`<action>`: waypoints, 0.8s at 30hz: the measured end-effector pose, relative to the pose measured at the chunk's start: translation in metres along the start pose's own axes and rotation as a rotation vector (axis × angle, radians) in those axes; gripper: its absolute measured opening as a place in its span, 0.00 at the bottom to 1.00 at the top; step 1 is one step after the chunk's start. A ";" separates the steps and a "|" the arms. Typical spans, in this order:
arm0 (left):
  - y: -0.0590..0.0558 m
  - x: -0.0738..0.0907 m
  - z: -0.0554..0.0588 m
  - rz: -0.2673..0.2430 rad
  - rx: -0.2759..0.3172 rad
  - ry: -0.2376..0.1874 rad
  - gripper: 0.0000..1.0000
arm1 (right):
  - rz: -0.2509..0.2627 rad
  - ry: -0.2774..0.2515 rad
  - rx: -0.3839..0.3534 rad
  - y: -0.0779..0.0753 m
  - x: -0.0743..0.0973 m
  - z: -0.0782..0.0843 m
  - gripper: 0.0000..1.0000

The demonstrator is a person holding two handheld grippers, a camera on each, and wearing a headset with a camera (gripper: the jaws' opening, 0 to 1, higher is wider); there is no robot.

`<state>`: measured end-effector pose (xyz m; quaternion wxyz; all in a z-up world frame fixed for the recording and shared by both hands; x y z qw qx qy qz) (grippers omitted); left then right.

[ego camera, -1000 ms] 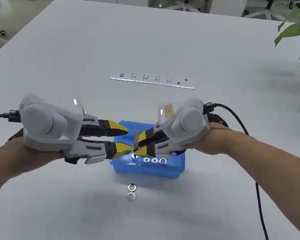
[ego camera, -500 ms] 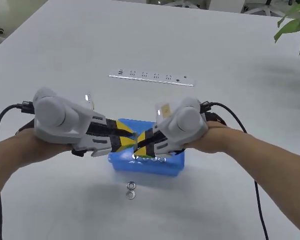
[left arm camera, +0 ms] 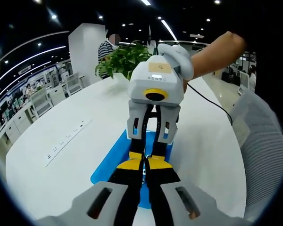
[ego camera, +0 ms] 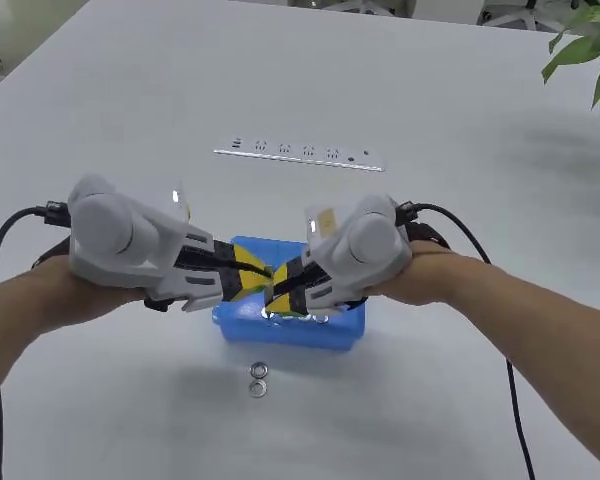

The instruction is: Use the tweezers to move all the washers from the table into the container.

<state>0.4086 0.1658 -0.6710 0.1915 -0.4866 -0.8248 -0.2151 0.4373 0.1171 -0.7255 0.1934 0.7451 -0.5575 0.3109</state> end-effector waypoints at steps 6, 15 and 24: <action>-0.002 0.001 0.000 0.006 0.019 -0.003 0.06 | -0.007 0.007 0.013 0.000 0.000 0.000 0.09; -0.001 -0.002 -0.002 0.004 0.007 -0.005 0.07 | -0.005 0.007 0.008 0.000 -0.001 -0.001 0.09; -0.001 -0.001 -0.004 0.010 0.003 0.000 0.06 | -0.003 0.009 0.006 0.002 0.000 -0.002 0.11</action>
Point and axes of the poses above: the centre of the closed fingertips' face, and the gripper's own axes: x roughly backward along the fingers, y roughly to its left, z roughly out of its underside, the point moved 5 cm from there along x, roughly backward along the fingers, and after that the axes turned 6 degrees about -x, right-handed, at the moved point
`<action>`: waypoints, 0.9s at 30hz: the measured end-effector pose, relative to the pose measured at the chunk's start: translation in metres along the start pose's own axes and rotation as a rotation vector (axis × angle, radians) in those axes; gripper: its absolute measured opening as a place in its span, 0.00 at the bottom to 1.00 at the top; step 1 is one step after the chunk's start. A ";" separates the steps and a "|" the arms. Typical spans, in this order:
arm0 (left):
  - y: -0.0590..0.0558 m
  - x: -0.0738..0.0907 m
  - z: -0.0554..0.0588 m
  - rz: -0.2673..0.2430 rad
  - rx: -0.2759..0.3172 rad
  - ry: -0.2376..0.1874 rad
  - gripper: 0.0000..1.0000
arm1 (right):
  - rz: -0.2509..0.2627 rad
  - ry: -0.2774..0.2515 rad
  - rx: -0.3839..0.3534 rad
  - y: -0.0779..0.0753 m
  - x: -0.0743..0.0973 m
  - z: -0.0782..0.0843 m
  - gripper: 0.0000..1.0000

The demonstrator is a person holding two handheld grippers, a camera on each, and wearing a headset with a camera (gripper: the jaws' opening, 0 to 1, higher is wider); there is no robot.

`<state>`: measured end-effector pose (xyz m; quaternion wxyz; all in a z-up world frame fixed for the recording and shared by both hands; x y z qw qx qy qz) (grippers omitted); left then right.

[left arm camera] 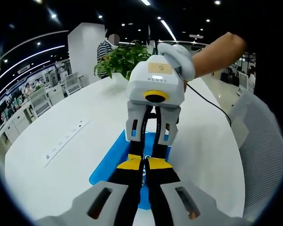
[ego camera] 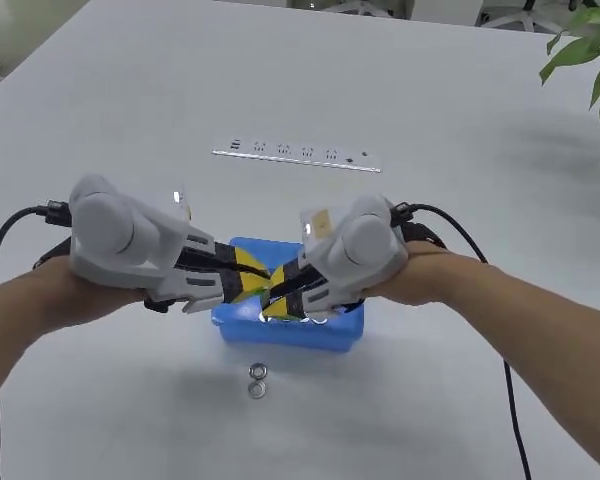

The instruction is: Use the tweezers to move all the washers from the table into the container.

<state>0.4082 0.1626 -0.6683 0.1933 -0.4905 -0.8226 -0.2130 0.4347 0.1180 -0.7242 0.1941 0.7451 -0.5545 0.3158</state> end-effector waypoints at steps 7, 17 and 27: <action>0.003 0.003 -0.010 -0.004 0.009 -0.015 0.06 | 0.023 -0.012 -0.033 -0.003 0.006 -0.003 0.16; 0.001 0.008 -0.024 -0.013 0.011 -0.024 0.06 | 0.057 -0.021 -0.110 -0.001 0.021 -0.006 0.25; -0.001 0.017 -0.035 -0.019 -0.001 -0.020 0.06 | 0.108 -0.033 -0.156 0.005 0.040 -0.009 0.33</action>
Point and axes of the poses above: the centre of the closed fingertips' face, and the gripper's own axes: x roughly backward along the fingers, y roughly to its left, z roughly out of its underside, the point moved 5 cm from there along x, roughly backward along the fingers, and after that the axes turned 6 degrees about -x, right-handed, at the moved point
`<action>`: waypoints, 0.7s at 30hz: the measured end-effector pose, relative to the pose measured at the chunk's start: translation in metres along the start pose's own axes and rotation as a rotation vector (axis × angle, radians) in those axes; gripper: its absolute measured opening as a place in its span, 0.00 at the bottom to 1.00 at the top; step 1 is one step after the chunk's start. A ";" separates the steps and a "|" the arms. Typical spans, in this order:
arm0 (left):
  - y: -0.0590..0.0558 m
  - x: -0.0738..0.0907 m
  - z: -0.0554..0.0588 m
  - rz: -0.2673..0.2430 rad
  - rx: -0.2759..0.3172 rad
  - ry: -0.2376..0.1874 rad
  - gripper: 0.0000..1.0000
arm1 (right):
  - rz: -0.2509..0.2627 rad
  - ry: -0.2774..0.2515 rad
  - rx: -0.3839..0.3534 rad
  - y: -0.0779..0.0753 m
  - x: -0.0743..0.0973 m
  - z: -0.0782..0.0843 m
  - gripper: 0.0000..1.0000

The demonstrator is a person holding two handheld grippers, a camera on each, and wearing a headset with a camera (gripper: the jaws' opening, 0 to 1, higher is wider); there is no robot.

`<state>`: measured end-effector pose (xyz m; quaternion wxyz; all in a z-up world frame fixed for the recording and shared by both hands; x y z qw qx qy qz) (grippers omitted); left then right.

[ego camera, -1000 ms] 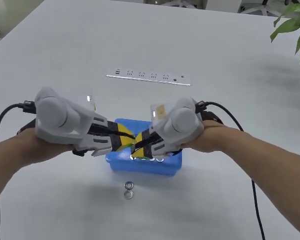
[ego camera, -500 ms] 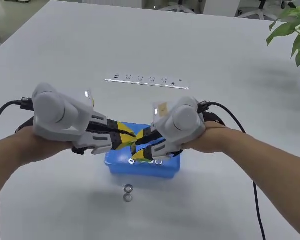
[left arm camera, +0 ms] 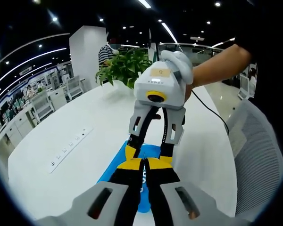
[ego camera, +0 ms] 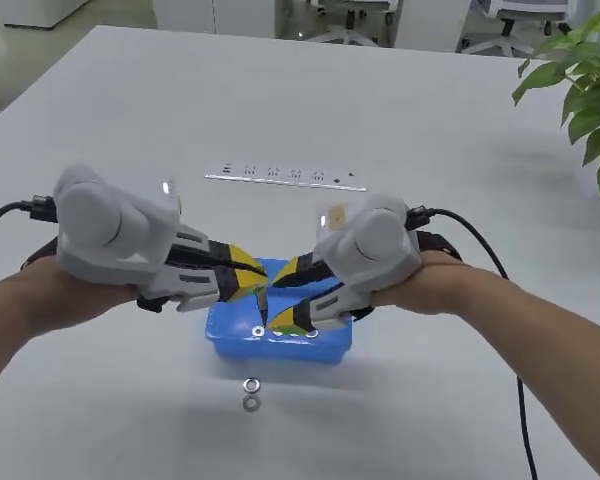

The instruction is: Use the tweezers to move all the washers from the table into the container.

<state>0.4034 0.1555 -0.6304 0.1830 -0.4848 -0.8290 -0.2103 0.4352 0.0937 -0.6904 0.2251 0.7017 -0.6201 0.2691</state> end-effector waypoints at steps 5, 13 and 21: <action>-0.004 0.006 -0.005 0.000 -0.002 0.009 0.06 | 0.025 -0.005 -0.037 0.005 0.012 0.002 0.38; -0.012 0.014 -0.013 0.002 -0.013 0.016 0.06 | 0.073 -0.009 -0.076 0.015 0.030 0.009 0.46; -0.024 0.020 -0.016 0.013 -0.013 0.019 0.06 | 0.119 -0.027 -0.115 0.025 0.046 0.018 0.56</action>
Point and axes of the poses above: the centre of the closed fingertips' face, and the gripper's own axes: x roughly backward along the fingers, y roughly to its left, z roughly out of its underside, the point moved 5 cm from there along x, roughly backward along the fingers, and after that the axes turned 6 degrees about -x, right-handed, at the moved point
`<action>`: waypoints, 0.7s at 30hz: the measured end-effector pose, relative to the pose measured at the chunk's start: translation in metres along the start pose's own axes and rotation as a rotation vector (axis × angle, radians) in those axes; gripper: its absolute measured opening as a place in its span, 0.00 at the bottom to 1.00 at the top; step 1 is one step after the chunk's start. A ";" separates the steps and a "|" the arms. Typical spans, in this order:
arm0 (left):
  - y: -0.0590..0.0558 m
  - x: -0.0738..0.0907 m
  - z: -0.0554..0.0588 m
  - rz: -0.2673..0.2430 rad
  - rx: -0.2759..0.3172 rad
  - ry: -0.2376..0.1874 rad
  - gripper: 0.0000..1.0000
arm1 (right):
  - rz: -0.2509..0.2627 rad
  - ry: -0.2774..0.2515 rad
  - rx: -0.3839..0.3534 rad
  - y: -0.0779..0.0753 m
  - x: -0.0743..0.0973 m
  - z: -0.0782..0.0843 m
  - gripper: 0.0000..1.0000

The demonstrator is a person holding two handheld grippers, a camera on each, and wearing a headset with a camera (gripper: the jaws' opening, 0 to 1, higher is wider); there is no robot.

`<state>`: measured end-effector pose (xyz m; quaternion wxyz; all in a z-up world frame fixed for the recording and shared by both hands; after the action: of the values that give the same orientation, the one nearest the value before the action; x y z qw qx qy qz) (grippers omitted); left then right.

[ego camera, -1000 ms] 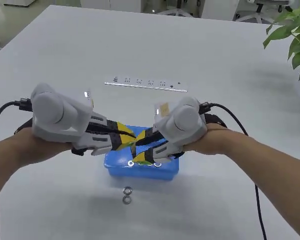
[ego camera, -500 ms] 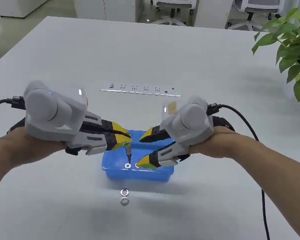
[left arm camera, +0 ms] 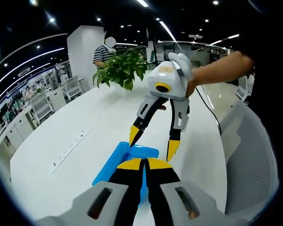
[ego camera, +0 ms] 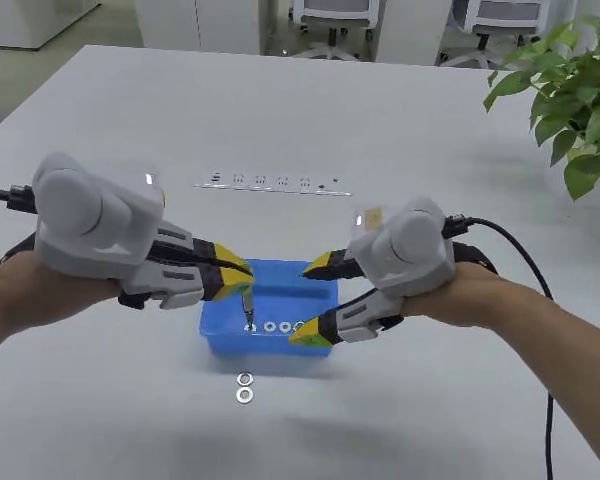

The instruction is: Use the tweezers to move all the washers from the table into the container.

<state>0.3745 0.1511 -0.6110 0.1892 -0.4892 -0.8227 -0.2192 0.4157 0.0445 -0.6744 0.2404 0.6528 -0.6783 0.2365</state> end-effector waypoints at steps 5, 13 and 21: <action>-0.009 0.002 -0.001 0.010 -0.001 0.002 0.06 | 0.036 -0.018 -0.015 0.005 0.011 0.006 0.65; -0.023 0.002 0.001 0.026 -0.003 0.000 0.06 | 0.067 -0.044 -0.049 0.014 0.023 0.017 0.77; -0.033 0.000 0.007 0.038 -0.007 -0.002 0.06 | 0.078 -0.062 -0.078 0.022 0.027 0.024 0.85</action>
<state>0.3446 0.1407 -0.6226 0.1906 -0.5056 -0.8127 -0.2181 0.3925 0.0089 -0.6761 0.2348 0.6229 -0.7192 0.1988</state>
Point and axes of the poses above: the centre of the closed fingertips' face, and the gripper's own axes: x roughly backward along the fingers, y roughly to its left, z roughly out of its underside, the point moved 5 cm from there along x, roughly backward along the fingers, and after that the axes turned 6 degrees about -x, right-handed, at the moved point
